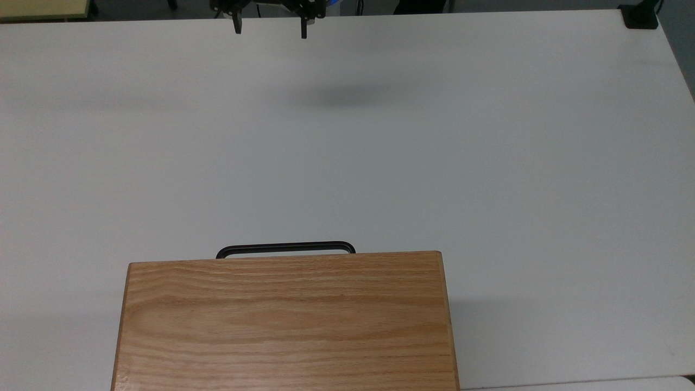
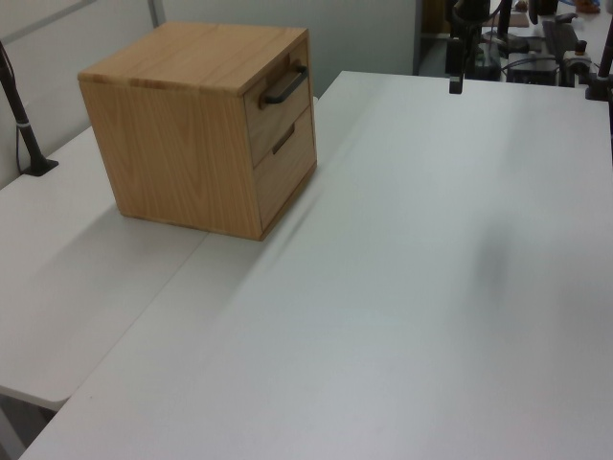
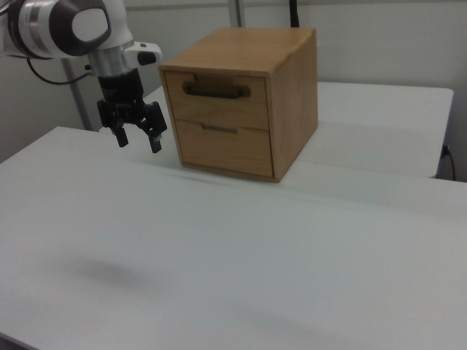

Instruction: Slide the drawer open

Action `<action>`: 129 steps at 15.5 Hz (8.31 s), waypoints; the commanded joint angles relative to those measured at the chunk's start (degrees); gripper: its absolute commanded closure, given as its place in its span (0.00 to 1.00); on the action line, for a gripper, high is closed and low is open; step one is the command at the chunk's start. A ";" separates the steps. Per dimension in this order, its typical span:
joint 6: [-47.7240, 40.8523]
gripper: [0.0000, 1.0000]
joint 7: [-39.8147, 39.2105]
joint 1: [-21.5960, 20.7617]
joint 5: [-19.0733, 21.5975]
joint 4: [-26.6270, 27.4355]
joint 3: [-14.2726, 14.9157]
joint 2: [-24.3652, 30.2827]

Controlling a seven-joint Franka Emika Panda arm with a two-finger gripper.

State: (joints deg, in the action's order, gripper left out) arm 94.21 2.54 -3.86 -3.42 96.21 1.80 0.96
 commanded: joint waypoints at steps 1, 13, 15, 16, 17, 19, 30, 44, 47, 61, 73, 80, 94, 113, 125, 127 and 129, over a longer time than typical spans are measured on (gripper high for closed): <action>0.88 0.00 -0.86 0.25 0.52 -0.41 0.48 -0.25; -1.31 0.00 0.09 0.78 0.34 -3.31 0.57 -2.01; -1.14 0.00 0.18 1.65 0.52 -3.31 0.66 -2.54; -1.14 0.00 1.31 1.92 0.52 -3.40 0.66 -2.89; -1.22 0.00 2.37 1.92 0.52 -3.58 0.66 -2.89; -1.40 0.00 2.73 1.92 0.43 -3.67 0.66 -2.80; -0.35 0.00 30.82 1.92 0.87 -5.95 0.48 -3.24; 25.20 0.00 75.22 0.87 5.71 -6.65 -0.13 -10.35; 33.73 0.00 80.15 0.78 5.62 -6.65 -0.22 -12.47; 70.57 0.07 87.19 -0.54 5.35 -6.65 -0.22 -23.10; 79.02 0.69 87.37 -1.42 5.53 -6.57 -0.22 -26.89; 79.20 0.93 87.37 -1.50 5.53 -6.39 -0.22 -26.88; 79.28 0.95 87.46 -1.94 6.32 5.73 -0.31 -16.52; 68.13 0.94 89.13 -2.56 6.23 25.43 -0.31 5.36; 44.42 0.00 88.86 -0.80 6.23 14.98 0.39 7.30; 39.49 0.00 88.17 -0.71 6.23 11.99 0.39 7.22; 35.18 0.00 87.29 -0.54 6.15 9.70 0.39 7.22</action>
State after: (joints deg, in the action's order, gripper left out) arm 135.88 91.25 -4.52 1.39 109.73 2.06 8.22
